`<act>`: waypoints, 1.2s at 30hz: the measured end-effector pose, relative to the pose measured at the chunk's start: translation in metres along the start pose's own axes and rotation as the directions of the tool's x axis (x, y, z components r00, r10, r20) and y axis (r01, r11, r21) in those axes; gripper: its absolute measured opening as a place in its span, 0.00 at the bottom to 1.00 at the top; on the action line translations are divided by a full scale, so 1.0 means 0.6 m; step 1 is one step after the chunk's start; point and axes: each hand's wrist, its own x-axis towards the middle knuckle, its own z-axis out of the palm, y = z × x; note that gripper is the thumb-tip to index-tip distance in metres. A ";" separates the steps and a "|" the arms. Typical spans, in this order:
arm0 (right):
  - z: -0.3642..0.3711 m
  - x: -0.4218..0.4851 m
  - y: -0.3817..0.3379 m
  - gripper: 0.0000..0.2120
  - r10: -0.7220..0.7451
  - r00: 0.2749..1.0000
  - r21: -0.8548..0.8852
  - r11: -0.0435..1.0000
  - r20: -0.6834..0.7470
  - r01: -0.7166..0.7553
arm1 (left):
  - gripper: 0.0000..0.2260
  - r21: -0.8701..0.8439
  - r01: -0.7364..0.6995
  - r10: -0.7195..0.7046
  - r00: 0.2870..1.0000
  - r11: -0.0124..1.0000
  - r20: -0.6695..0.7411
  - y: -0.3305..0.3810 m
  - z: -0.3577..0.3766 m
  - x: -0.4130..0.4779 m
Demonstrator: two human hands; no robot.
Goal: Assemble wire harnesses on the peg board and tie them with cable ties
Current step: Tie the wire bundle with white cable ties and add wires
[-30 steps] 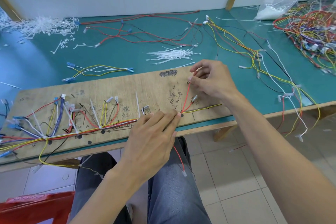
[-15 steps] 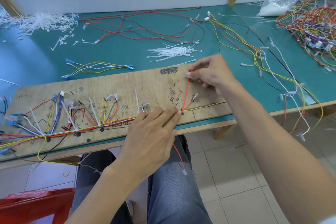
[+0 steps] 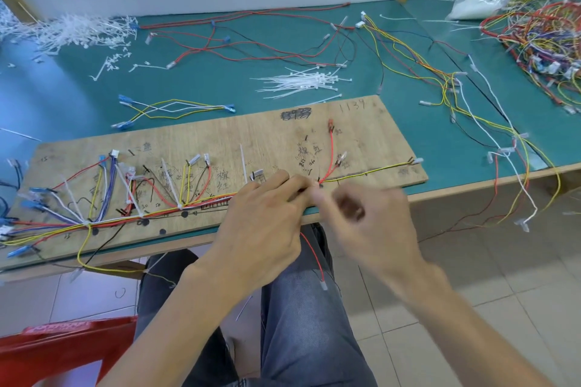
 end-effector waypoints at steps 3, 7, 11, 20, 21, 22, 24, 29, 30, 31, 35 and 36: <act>0.012 -0.099 0.012 0.22 0.178 0.947 -0.037 0.984 0.269 -0.174 | 0.27 0.012 0.002 -0.002 1.000 1.000 0.022 -0.002 -0.002 0.001; 0.023 -0.121 0.025 0.05 0.219 0.786 0.206 0.893 0.578 -0.401 | 0.27 -0.006 0.013 -0.013 0.999 1.000 0.034 -0.001 -0.007 0.000; -0.043 -0.087 0.059 0.05 0.312 0.808 0.309 0.807 0.500 -0.503 | 0.25 0.001 0.014 -0.014 0.999 1.000 0.040 -0.001 -0.008 -0.002; -0.105 0.035 0.081 0.13 0.416 0.788 0.577 0.537 0.453 -0.615 | 0.26 0.012 -0.031 0.032 0.999 0.999 -0.039 0.001 0.006 -0.019; -0.105 0.045 0.085 0.13 0.429 0.765 0.590 0.487 0.481 -0.644 | 0.27 0.002 -0.037 0.038 0.998 0.999 -0.043 -0.001 0.006 -0.022; -0.108 0.053 0.089 0.12 0.431 0.738 0.602 0.429 0.519 -0.673 | 0.27 -0.009 -0.045 0.045 0.998 0.999 -0.043 -0.002 0.007 -0.024; -0.115 0.065 0.097 0.13 0.411 0.688 0.606 0.331 0.598 -0.724 | 0.27 0.000 -0.067 0.067 0.997 0.998 -0.034 -0.004 0.008 -0.024; -0.114 0.078 0.104 0.15 0.381 0.702 0.588 0.383 0.602 -0.712 | 0.26 0.091 -0.090 0.090 0.996 0.992 0.006 0.001 0.012 -0.020; -0.112 0.081 0.101 0.13 0.374 0.732 0.584 0.443 0.569 -0.680 | 0.27 0.111 -0.092 0.092 0.996 0.989 0.010 0.003 0.012 -0.020; -0.109 0.086 0.096 0.12 0.367 0.764 0.571 0.511 0.531 -0.643 | 0.28 0.133 -0.094 0.093 0.996 0.987 0.013 0.004 0.012 -0.019; -0.095 0.121 0.073 0.06 0.323 0.864 0.456 0.747 0.385 -0.483 | 0.30 0.187 -0.086 0.080 0.996 0.979 0.039 0.009 0.012 -0.020; -0.088 0.132 0.069 0.07 0.311 0.884 0.403 0.802 0.350 -0.441 | 0.31 0.199 -0.082 0.073 0.996 0.977 0.051 0.010 0.012 -0.020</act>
